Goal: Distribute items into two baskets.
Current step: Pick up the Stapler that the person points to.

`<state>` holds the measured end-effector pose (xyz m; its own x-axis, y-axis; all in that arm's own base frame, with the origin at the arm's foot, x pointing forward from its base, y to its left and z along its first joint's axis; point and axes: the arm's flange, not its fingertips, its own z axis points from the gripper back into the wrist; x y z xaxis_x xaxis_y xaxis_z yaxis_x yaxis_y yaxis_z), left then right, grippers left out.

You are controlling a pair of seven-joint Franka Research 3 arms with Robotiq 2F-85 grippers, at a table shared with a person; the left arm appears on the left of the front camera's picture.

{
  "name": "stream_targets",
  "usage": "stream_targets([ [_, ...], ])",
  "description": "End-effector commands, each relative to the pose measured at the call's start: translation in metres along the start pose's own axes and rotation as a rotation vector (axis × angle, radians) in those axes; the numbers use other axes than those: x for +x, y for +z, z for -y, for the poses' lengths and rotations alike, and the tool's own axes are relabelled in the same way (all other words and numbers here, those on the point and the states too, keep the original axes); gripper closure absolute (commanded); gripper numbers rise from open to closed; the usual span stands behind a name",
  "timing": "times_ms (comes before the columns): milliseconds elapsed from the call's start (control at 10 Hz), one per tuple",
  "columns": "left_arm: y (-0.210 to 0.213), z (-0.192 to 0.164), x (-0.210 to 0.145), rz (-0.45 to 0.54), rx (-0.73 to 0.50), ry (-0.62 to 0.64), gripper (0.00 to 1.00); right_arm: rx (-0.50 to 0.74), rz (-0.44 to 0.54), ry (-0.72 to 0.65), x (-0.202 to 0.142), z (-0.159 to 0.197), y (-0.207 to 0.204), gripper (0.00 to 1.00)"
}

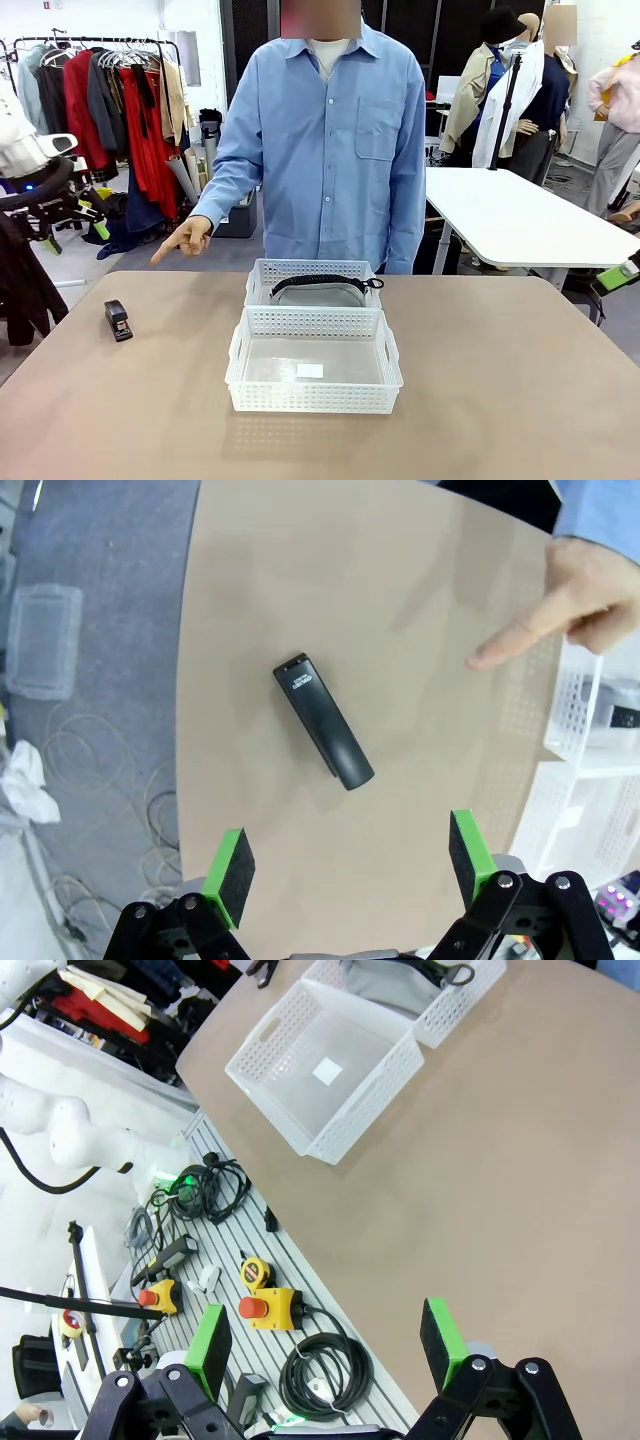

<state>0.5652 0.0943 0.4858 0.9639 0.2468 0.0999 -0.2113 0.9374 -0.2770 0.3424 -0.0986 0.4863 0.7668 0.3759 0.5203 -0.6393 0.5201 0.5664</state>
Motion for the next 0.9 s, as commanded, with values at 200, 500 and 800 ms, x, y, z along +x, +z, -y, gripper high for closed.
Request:
stream_targets([
  [200, -0.016, 0.013, 0.027, -0.066, 0.066, 0.166, 0.0, 0.006, 0.006, 0.005, 0.0, 0.0, 0.0, 0.0],
  [500, -0.046, 0.012, 0.028, -0.082, 0.138, 0.258, 0.0, 0.006, 0.006, 0.005, 0.0, 0.0, 0.0, 0.0],
  [800, -0.064, 0.011, 0.019, -0.104, 0.152, 0.277, 0.0, 0.006, 0.006, 0.005, 0.0, 0.0, 0.0, 0.0],
])
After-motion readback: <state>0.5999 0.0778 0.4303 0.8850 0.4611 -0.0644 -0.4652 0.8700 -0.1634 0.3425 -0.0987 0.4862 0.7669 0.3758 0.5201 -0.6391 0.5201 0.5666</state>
